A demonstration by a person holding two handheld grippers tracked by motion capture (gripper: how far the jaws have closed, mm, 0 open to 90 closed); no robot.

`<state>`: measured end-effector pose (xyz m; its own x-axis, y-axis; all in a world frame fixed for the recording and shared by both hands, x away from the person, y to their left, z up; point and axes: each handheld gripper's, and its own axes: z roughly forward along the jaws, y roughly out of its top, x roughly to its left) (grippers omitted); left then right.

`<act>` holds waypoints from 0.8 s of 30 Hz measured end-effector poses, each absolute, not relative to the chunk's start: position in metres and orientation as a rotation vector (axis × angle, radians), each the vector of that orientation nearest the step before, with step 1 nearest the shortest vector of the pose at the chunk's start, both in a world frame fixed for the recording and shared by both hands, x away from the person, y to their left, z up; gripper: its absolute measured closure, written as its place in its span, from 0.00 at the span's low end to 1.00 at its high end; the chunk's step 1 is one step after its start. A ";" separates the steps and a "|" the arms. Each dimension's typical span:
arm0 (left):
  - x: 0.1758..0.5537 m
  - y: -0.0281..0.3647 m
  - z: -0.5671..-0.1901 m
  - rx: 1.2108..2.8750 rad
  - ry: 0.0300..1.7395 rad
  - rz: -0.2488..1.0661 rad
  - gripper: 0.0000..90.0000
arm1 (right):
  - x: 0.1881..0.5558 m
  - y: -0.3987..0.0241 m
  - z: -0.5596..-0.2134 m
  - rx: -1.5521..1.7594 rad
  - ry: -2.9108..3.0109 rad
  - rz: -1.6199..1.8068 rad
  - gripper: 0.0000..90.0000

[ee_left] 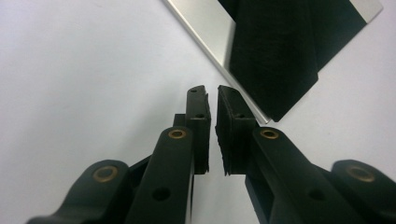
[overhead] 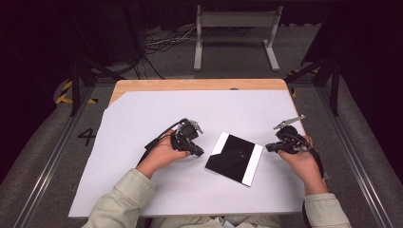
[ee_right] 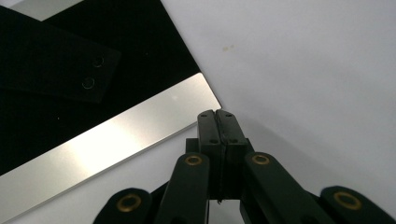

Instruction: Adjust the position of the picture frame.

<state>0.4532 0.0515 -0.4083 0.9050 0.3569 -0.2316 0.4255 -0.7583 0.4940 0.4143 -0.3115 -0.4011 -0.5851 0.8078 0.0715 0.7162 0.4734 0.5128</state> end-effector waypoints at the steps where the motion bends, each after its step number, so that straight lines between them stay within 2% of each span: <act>1: 0.452 0.055 -0.406 2.492 0.582 -0.138 0.91 | 0.416 -0.310 -0.402 1.338 2.553 0.734 1.00; 5: 0.451 0.068 -0.395 2.423 0.633 -0.032 0.84 | 0.420 -0.307 -0.405 1.352 2.561 0.712 1.00; 10: 0.449 0.084 -0.386 2.345 0.675 0.044 0.80 | 0.426 -0.304 -0.410 1.366 2.572 0.719 1.00; 18: 0.449 0.089 -0.386 2.325 0.692 0.023 0.81 | 0.431 -0.304 -0.417 1.365 2.528 0.767 1.00; 24: 0.448 0.089 -0.386 2.330 0.683 0.031 0.81 | 0.435 -0.287 -0.421 1.301 2.495 0.797 1.00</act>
<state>0.4475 0.0894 -0.3857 0.8609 0.4821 -0.1628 0.4656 -0.6172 0.6343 0.4346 -0.2866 -0.4211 -0.5854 0.8088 0.0558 0.6915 0.4622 0.5552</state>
